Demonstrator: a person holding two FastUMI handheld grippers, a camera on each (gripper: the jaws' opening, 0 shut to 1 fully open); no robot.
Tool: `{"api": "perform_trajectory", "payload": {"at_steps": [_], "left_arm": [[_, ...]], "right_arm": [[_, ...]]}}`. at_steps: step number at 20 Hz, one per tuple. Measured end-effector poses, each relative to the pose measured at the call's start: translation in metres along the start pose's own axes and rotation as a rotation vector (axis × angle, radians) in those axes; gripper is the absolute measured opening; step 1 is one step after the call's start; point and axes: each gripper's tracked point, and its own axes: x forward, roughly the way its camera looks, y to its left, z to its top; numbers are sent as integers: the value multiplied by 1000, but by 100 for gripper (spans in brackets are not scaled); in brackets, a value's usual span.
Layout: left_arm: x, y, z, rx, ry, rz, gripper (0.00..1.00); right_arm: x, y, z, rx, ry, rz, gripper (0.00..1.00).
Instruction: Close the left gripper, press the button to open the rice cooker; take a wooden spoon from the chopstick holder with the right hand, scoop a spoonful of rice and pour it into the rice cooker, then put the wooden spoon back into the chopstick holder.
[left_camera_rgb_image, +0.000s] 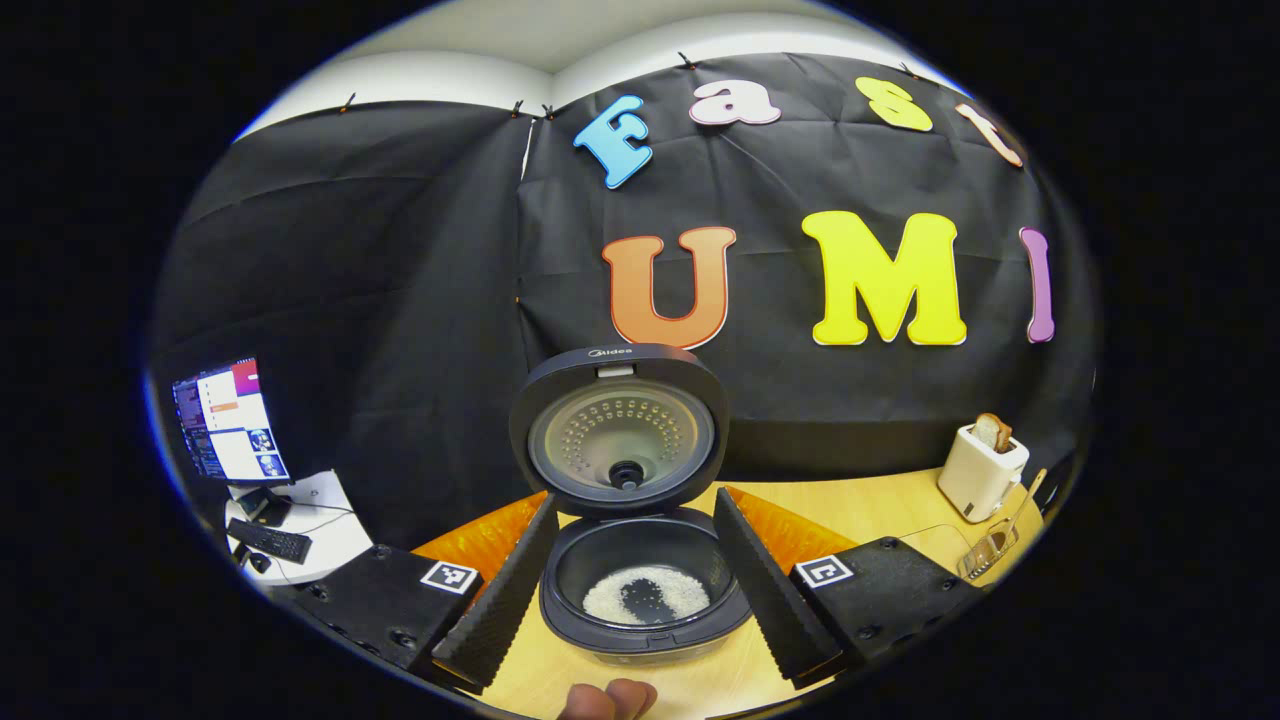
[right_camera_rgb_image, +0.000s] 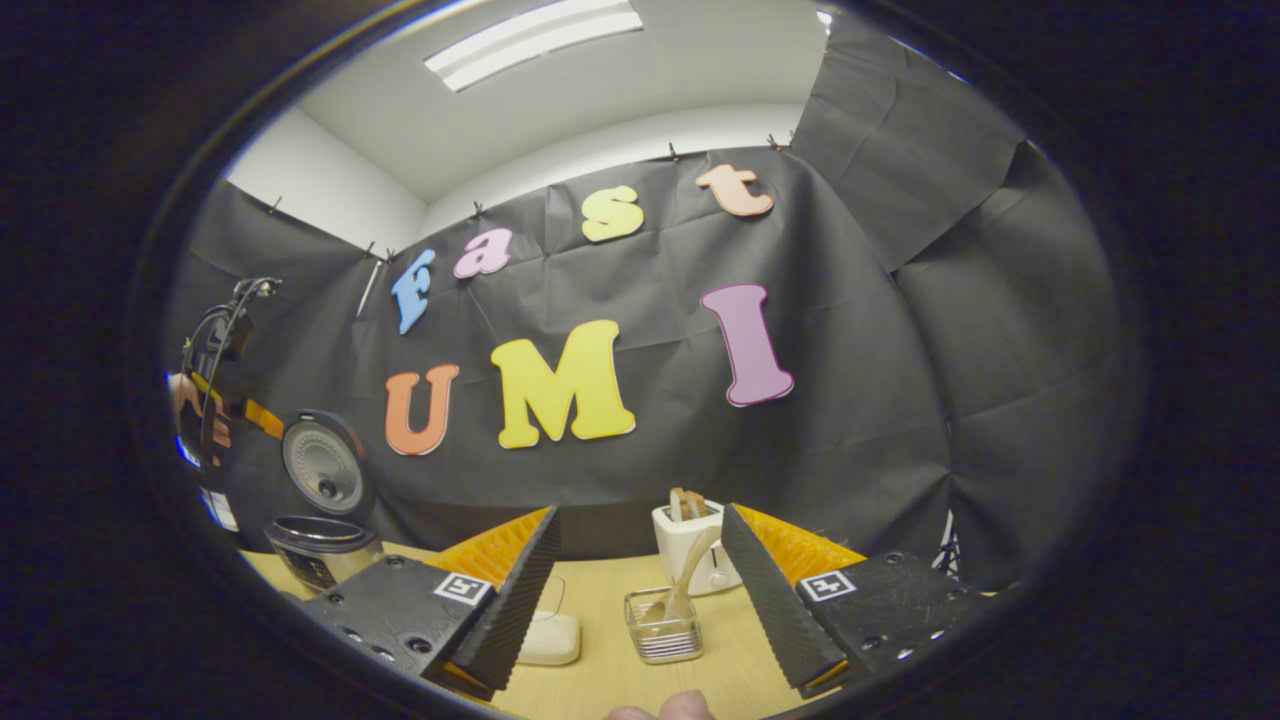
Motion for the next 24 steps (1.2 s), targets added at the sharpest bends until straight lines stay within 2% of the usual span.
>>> {"api": "perform_trajectory", "payload": {"at_steps": [1, 3, 5, 6, 7, 8, 9, 11, 12, 16, 20, 23, 24], "left_arm": [[-1, 0, -2, -5, -6, -2, 99], [-3, -3, -12, -19, -13, -9, 99], [-6, -20, -30, -27, -5, -56, 96], [-9, -24, -36, -21, -11, -62, 99], [-12, -29, -42, -16, -22, -66, 99], [-17, -36, -48, -13, -31, -77, 99], [-21, -43, -53, -13, -41, -88, 99], [-29, -51, -60, -15, -83, -102, 99], [-33, -55, -65, -15, -89, -105, 99], [-45, -66, -87, -18, -78, -130, 99], [-52, -78, -110, -29, -27, -162, 99], [-53, -72, -112, -28, -27, -146, 99], [-55, -70, -111, -26, -33, -137, 96]], "right_arm": [[-1, -4, -2, -14, 16, -6, 95], [0, -11, -9, -40, 51, -12, 92], [0, -20, -20, -47, 95, -22, 95], [2, -24, -26, -42, 115, -25, 96], [4, -28, -30, -42, 135, -30, 92], [7, -30, -36, -45, 156, -31, 99], [12, -30, -40, -53, 177, -21, 92], [24, -30, -49, -63, 213, -2, 96], [33, -27, -55, -65, 233, 16, 93], [75, -34, -81, -86, 304, 23, 95], [117, -37, -118, -33, 408, 46, 96], [146, -39, -141, -8, 464, 54, 96], [155, -39, -146, -1, 472, 54, 96]]}}
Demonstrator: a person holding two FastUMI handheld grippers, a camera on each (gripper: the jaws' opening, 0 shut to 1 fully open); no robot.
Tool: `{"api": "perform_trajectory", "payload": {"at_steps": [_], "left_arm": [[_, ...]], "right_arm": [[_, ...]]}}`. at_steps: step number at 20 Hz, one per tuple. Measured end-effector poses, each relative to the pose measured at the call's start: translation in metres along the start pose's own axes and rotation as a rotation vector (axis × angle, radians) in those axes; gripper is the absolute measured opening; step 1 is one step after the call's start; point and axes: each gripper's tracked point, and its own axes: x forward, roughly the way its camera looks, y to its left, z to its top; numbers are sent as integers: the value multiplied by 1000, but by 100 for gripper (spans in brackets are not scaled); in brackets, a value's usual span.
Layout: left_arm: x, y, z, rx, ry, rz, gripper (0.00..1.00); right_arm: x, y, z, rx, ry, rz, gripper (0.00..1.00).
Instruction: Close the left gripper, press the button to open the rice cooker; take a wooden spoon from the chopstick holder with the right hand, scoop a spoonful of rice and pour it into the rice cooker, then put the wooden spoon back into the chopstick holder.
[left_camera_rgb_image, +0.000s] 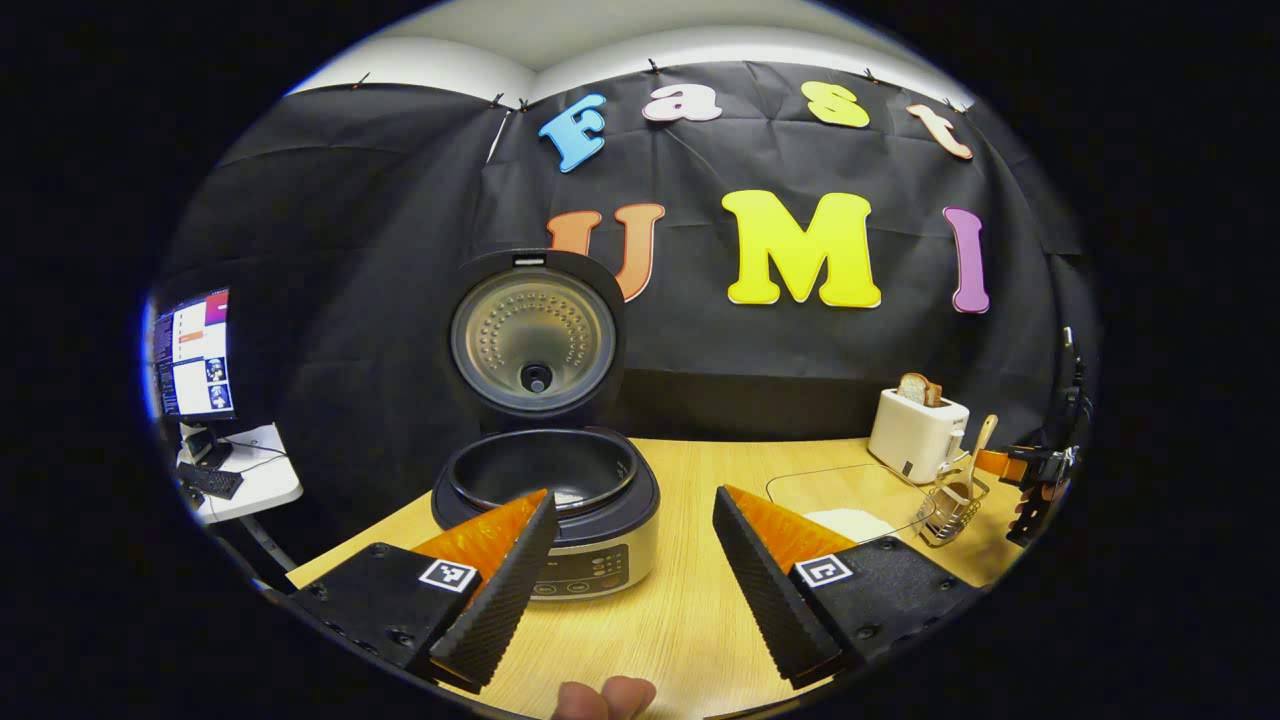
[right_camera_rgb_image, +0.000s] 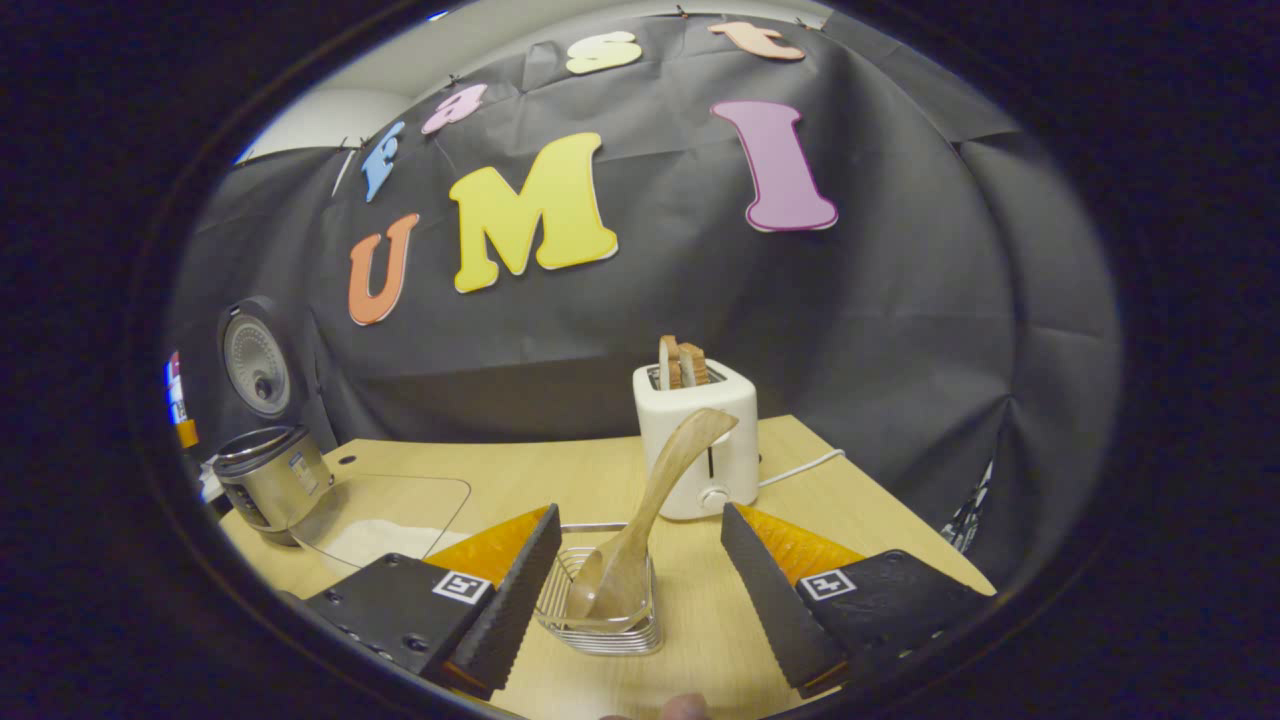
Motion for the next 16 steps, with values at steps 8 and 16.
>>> {"api": "perform_trajectory", "payload": {"at_steps": [8, 16], "left_arm": [[-5, 10, 3, 40, -16, 57, 99], [-1, 2, -5, 32, 19, 37, 99]], "right_arm": [[60, -2, -18, 98, 78, 25, 80], [61, 12, -14, 146, 69, 81, 19]]}}
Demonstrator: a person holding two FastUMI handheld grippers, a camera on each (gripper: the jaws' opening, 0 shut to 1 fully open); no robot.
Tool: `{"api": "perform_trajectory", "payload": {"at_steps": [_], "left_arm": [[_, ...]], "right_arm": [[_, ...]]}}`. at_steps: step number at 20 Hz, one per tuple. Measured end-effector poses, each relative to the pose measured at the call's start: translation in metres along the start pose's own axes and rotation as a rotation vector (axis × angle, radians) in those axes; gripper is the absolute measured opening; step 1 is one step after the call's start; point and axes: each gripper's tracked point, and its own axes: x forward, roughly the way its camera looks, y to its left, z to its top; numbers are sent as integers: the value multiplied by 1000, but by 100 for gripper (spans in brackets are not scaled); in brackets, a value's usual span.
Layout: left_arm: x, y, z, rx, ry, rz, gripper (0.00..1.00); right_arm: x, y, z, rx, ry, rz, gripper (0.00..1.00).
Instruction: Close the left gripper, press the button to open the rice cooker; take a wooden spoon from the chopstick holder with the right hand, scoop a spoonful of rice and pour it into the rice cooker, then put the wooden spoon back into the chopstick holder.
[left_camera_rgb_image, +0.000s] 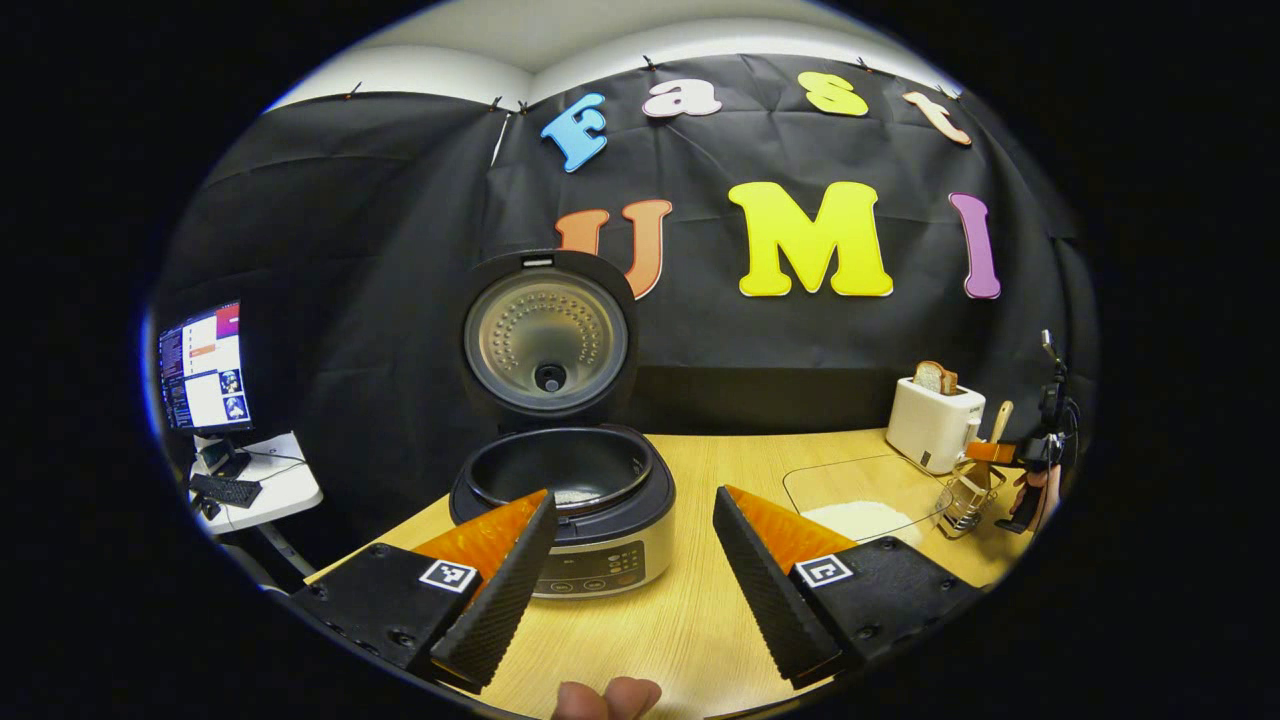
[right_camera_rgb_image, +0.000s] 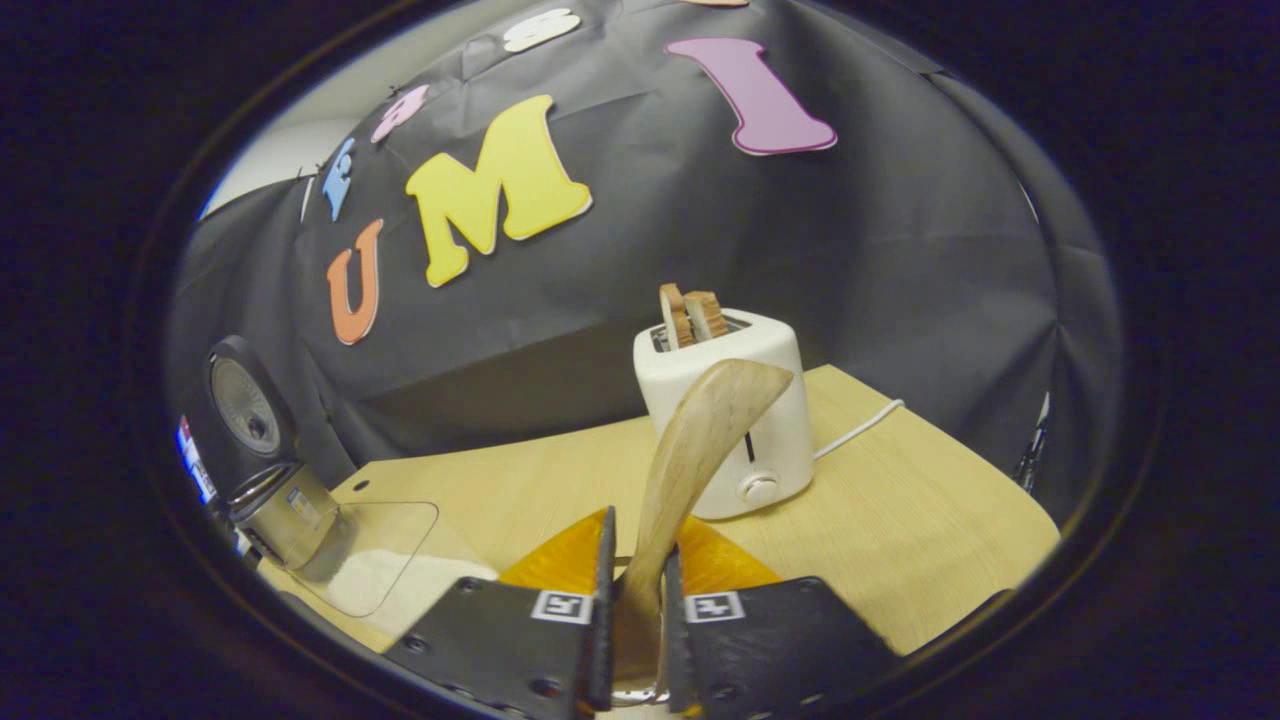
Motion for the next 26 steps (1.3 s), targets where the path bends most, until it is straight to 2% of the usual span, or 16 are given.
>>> {"api": "perform_trajectory", "payload": {"at_steps": [2, 4, 5, 9, 15, 21, 22, 26], "left_arm": [[0, 1, 1, 4, -6, 0, 99], [0, 3, 1, 4, -15, 2, 99], [0, 3, 1, 1, -17, 3, 99], [-2, 1, -6, -25, -15, -9, 99], [-6, 3, -3, -54, -69, -31, 99], [-7, 9, -9, -107, -106, -62, 99], [-6, 11, -9, -105, -111, -66, 99], [-3, 29, -20, -92, -104, -52, 99]], "right_arm": [[-4, 4, 4, -11, -12, 3, 7], [-7, 10, 4, -16, -15, 18, 7], [-10, 11, 6, -14, -17, 24, 0], [-24, 16, 30, -18, -87, 23, 0], [-46, 45, 64, -119, -172, 4, 0], [-60, 128, 91, -192, -224, 71, 0], [-55, 146, 90, -211, -220, 85, 2], [-19, 202, 59, -274, -152, 119, 0]]}}
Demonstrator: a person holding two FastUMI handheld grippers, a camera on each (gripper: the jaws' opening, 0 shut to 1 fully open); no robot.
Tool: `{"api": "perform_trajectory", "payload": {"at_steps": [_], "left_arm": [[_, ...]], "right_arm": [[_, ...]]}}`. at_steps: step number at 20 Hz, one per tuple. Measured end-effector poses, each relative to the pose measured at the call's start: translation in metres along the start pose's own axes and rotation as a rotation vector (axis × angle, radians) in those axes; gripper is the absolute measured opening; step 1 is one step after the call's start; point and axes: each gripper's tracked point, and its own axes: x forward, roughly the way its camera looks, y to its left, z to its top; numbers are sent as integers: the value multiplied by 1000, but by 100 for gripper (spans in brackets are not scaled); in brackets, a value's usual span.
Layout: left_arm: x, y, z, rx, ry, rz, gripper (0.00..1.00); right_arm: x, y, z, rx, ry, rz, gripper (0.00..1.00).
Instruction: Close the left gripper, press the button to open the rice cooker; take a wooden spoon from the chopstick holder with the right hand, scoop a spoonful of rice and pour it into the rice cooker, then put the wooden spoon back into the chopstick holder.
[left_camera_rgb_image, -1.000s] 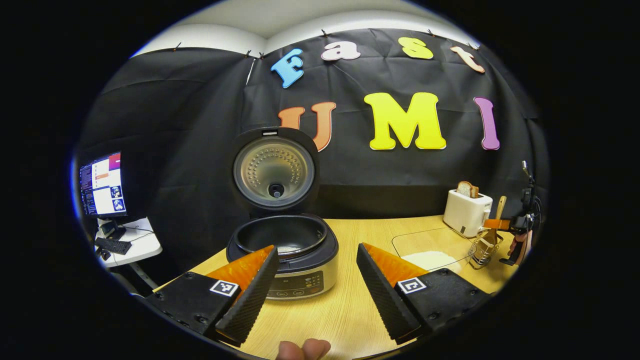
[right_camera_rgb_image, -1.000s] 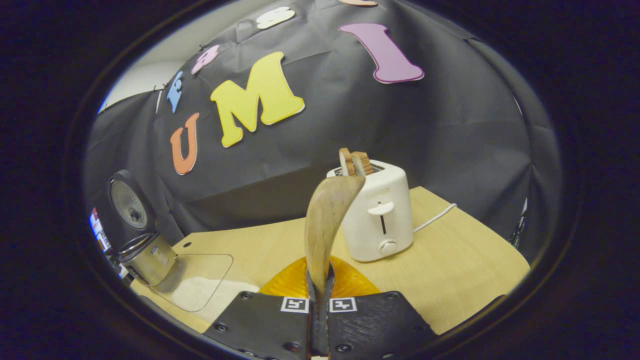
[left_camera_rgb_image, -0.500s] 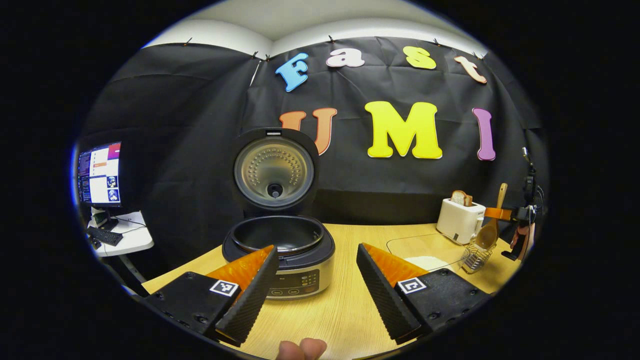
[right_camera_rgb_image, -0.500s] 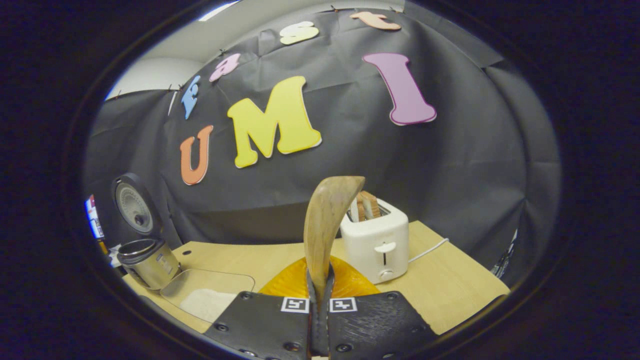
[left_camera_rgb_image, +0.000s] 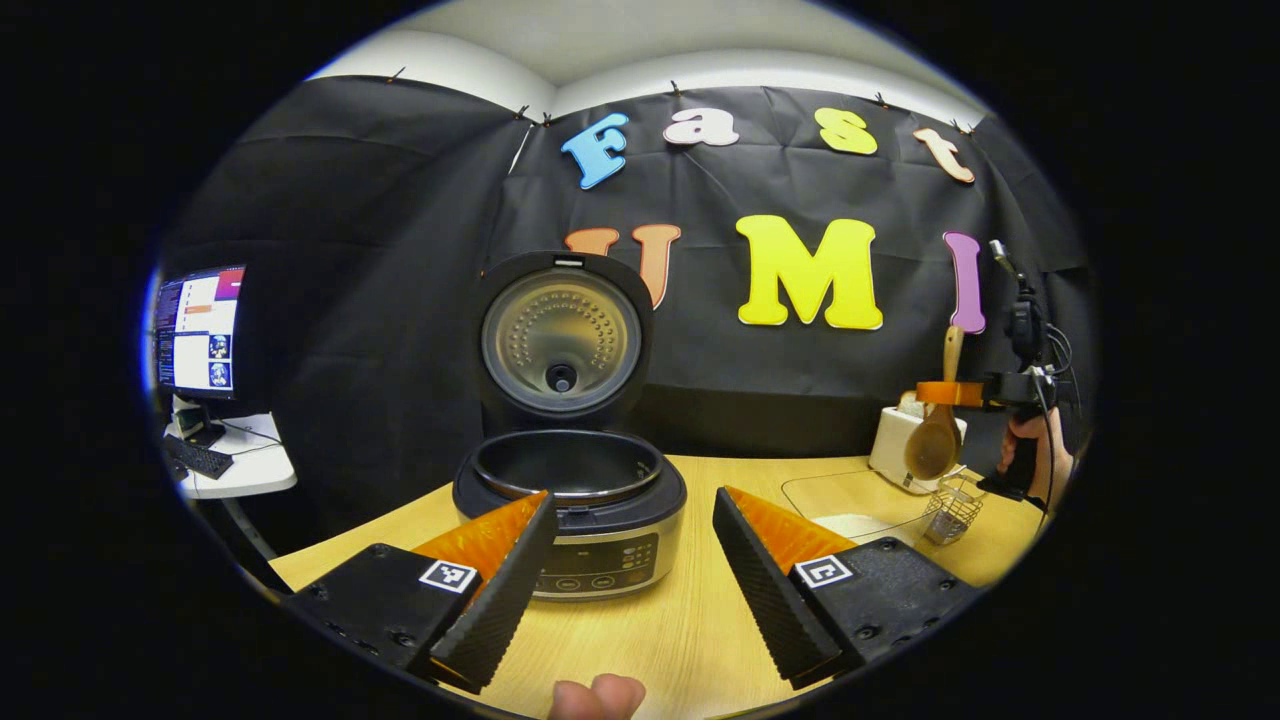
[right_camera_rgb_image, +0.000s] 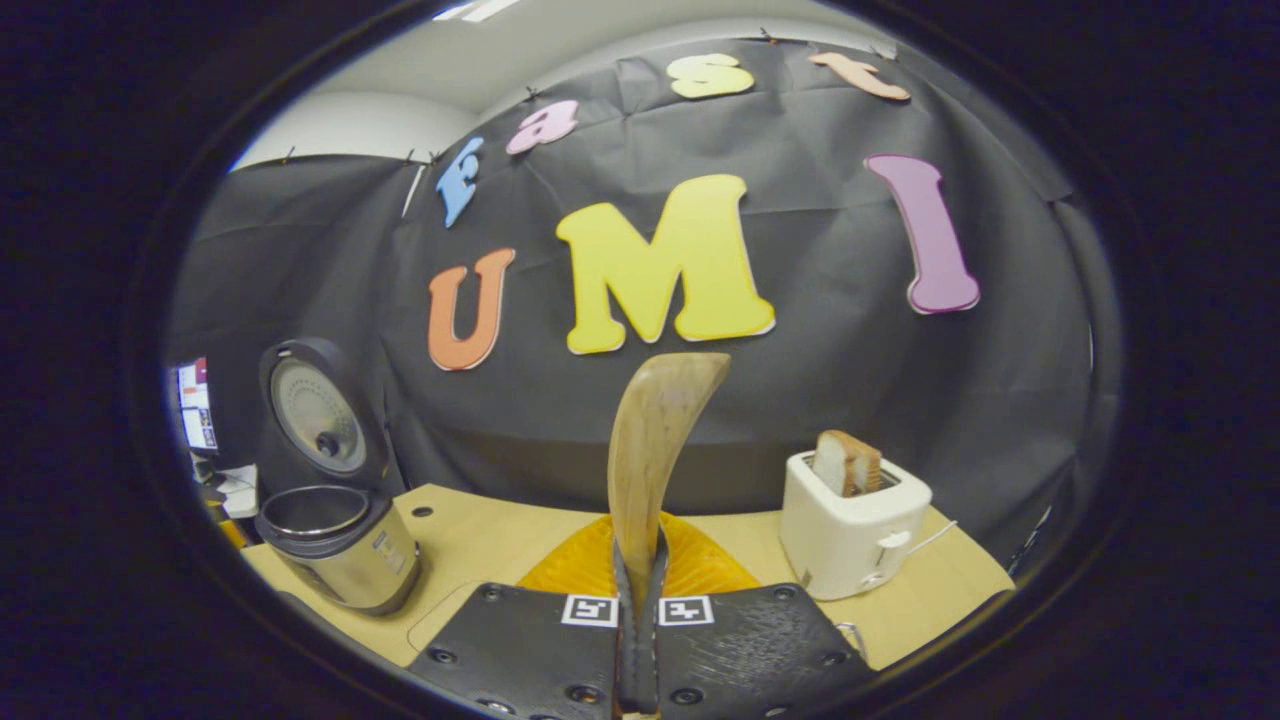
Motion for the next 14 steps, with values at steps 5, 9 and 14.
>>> {"api": "perform_trajectory", "payload": {"at_steps": [5, 9, 14], "left_arm": [[2, 15, 1, -61, 5, 13, 99], [0, 28, 5, -80, -10, 26, 99], [-2, 40, 8, -82, -24, 29, 98]], "right_arm": [[41, 23, -55, -137, 125, -35, 0], [46, 21, -80, -281, 189, -92, 2], [52, 17, -104, -414, 275, -159, 0]]}}
